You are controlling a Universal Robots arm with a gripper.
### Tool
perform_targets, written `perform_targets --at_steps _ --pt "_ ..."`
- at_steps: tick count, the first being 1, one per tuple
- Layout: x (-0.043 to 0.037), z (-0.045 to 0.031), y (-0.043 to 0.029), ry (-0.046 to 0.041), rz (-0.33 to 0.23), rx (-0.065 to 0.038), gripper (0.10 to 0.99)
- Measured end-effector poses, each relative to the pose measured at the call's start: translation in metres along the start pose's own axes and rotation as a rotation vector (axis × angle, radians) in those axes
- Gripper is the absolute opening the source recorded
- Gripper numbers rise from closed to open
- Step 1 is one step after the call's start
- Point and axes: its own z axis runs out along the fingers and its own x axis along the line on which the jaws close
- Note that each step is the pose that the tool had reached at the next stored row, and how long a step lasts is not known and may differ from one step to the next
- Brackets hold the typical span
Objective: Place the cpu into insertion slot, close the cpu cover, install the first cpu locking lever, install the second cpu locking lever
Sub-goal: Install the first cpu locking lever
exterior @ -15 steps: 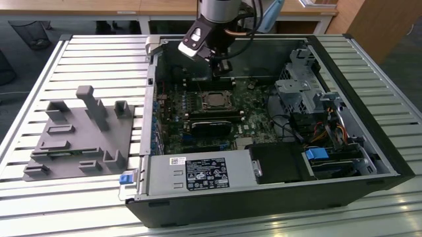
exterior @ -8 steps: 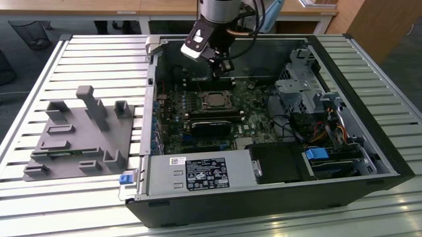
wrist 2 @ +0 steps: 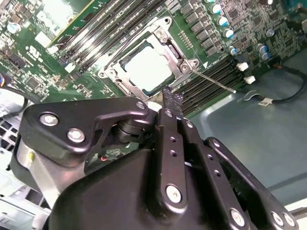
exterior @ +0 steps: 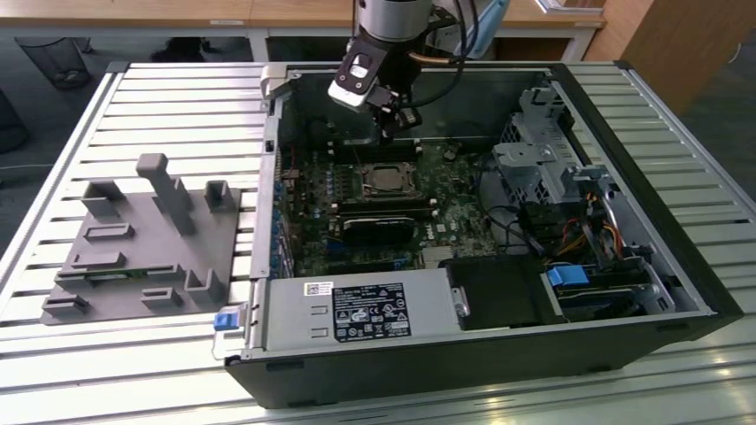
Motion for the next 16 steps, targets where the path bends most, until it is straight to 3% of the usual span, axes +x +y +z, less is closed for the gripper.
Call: perform_targets --at_steps 16 --pt "0.0000 0.0000 0.0000 0.0057 -0.137 0.007 0.106"
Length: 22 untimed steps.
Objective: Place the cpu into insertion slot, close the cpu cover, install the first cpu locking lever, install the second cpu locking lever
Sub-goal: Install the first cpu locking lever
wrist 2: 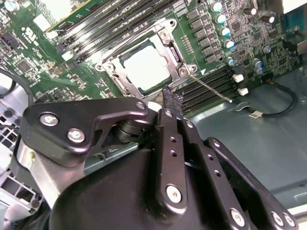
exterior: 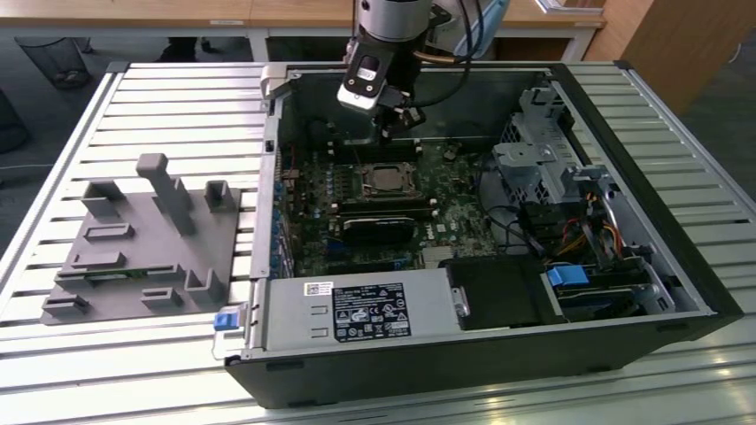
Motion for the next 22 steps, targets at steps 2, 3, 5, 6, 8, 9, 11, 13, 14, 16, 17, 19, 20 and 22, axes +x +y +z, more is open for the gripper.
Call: perform_targets --at_steps 2,3,5,6,8,9,11,13,14,16,17,19,20,22 --pt "0.0000 0.0000 0.0000 0.0006 -0.015 0.001 0.106" --pt "0.0000 0.0000 0.0000 0.0010 -0.023 0.001 0.106" --pt "0.0000 0.0000 0.0000 0.0016 -0.038 0.002 0.106" --pt "0.0000 0.0000 0.0000 0.0019 -0.046 0.002 0.106" --pt "0.0000 0.0000 0.0000 0.0025 -0.061 0.003 0.106" --pt "0.0000 0.0001 0.0000 0.0028 -0.069 0.003 0.106" --pt "0.0000 0.0001 0.0000 0.0035 -0.085 0.004 0.106" --pt "0.0000 0.0001 0.0000 0.0041 -0.100 0.005 0.106" --pt "0.0000 0.0001 0.0000 0.0045 -0.108 0.005 0.106" --pt "0.0000 0.0001 0.0000 0.0051 -0.123 0.006 0.106" --pt "0.0000 0.0001 0.0000 0.0054 -0.131 0.007 0.106" --pt "0.0000 0.0001 0.0000 0.0061 -0.147 0.007 0.106" --pt "0.0000 0.0001 0.0000 0.0064 -0.155 0.008 0.106" --pt "0.0000 0.0001 0.0000 0.0070 -0.170 0.009 0.106"
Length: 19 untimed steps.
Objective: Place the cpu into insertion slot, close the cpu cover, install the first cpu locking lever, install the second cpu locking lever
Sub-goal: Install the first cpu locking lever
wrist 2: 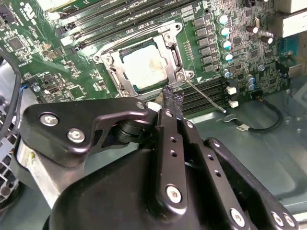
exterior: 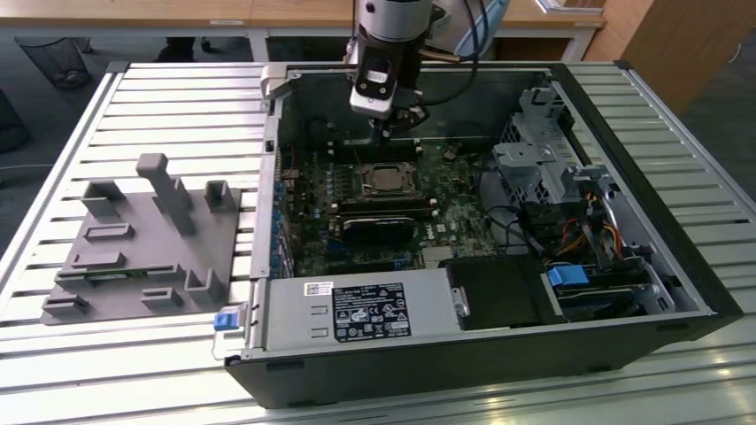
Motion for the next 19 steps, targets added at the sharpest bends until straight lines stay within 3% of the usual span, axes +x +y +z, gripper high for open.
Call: perform_targets --at_steps 8,19 --pt "0.0000 0.0001 0.0000 0.0027 -0.065 0.003 0.106" --pt "0.0000 0.0004 0.0000 0.0101 -0.246 0.012 0.106"
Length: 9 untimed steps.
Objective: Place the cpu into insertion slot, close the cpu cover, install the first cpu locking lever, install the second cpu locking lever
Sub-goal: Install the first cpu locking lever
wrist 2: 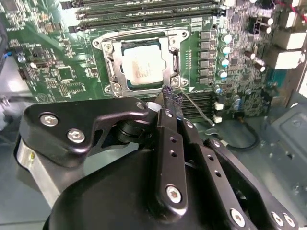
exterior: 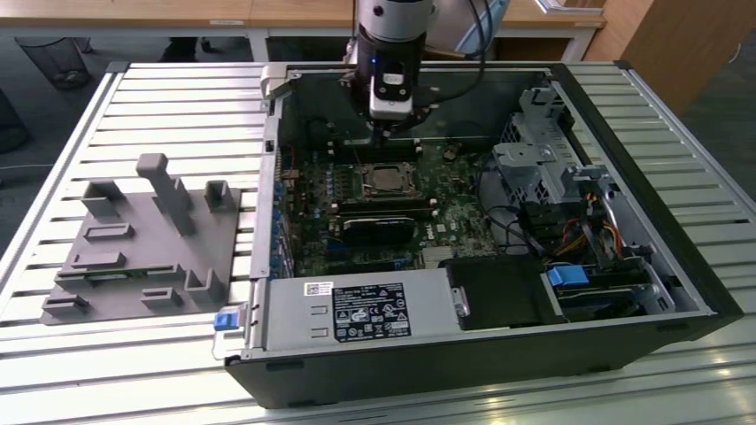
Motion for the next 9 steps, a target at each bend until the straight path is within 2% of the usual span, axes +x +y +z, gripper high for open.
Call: perform_targets --at_steps 9 --pt "0.0000 0.0002 0.0000 0.0047 -0.114 0.006 0.106"
